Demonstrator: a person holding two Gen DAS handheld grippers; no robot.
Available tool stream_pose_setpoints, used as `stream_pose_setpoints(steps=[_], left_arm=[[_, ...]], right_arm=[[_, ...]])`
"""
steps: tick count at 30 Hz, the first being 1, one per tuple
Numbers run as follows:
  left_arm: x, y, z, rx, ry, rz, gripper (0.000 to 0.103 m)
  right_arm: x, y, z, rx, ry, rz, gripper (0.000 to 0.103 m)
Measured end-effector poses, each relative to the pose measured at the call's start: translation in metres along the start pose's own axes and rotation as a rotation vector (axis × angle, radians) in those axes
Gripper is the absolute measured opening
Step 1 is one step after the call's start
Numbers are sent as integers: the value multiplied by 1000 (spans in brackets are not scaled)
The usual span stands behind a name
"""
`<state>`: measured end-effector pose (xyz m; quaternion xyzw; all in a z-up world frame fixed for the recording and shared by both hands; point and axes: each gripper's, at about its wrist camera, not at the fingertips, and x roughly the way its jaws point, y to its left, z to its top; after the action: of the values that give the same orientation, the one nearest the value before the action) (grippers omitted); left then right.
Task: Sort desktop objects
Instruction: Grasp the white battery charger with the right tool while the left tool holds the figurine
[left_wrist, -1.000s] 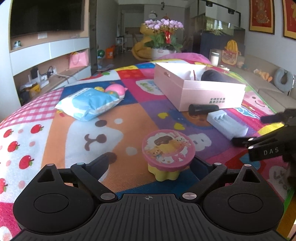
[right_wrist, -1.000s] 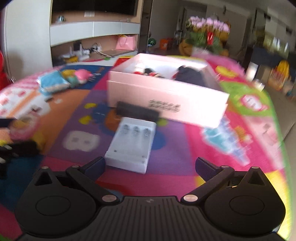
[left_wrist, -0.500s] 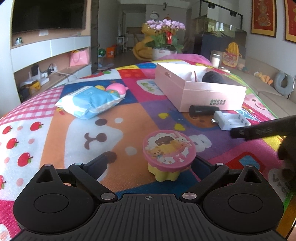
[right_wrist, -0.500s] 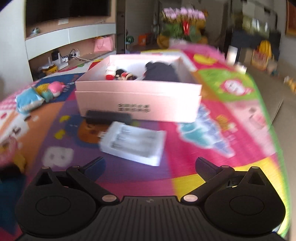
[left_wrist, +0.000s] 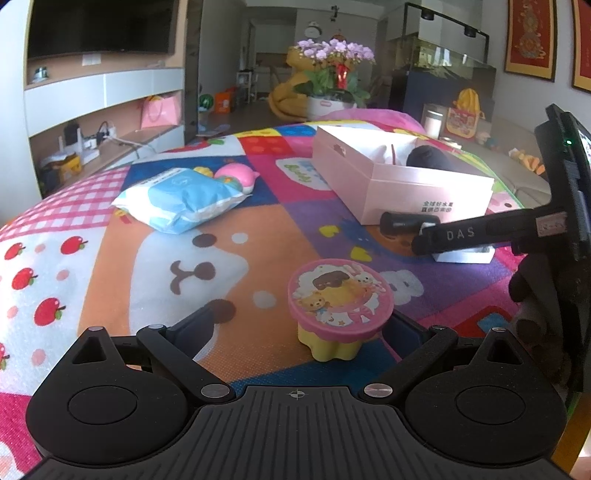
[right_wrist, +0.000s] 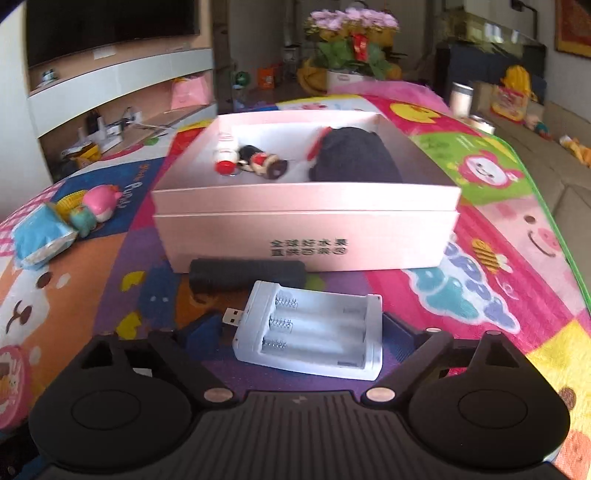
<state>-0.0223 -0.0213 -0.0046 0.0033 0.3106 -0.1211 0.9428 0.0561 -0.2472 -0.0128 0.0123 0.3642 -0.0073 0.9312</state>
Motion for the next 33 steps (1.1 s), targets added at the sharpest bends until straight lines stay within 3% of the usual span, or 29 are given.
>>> stream_pose_setpoints(steps=[4, 7, 11, 14, 19, 21, 23, 27, 30, 33], left_arm=[[0, 0, 0, -2, 1, 0, 100], [0, 0, 0, -3, 1, 0, 100], [-1, 0, 0, -4, 2, 5, 100], [-2, -1, 0, 1, -2, 12, 100], [-11, -7, -2, 48, -66, 4, 100], [-10, -12, 0, 71, -60, 3, 98], [-8, -16, 1, 77, -49, -7, 84], [-3, -26, 3, 101, -39, -30, 80], [-2, -30, 4, 118, -37, -40, 61], [-2, -29, 6, 109, -30, -54, 61]], right_arm=[[-10, 0, -8, -90, -3, 76, 92], [-31, -2, -26, -228, -8, 159, 92], [-63, -10, -51, -367, -45, 177, 94], [-72, -22, -59, -345, -44, 157, 102], [-65, -40, -62, -185, -15, 200, 103], [-65, -39, -65, -190, -28, 195, 103], [-65, -40, -66, -185, -29, 199, 103], [-65, -39, -65, -183, -29, 201, 103], [-65, -39, -65, -181, -23, 197, 103], [-64, -35, -60, -173, -5, 187, 103]])
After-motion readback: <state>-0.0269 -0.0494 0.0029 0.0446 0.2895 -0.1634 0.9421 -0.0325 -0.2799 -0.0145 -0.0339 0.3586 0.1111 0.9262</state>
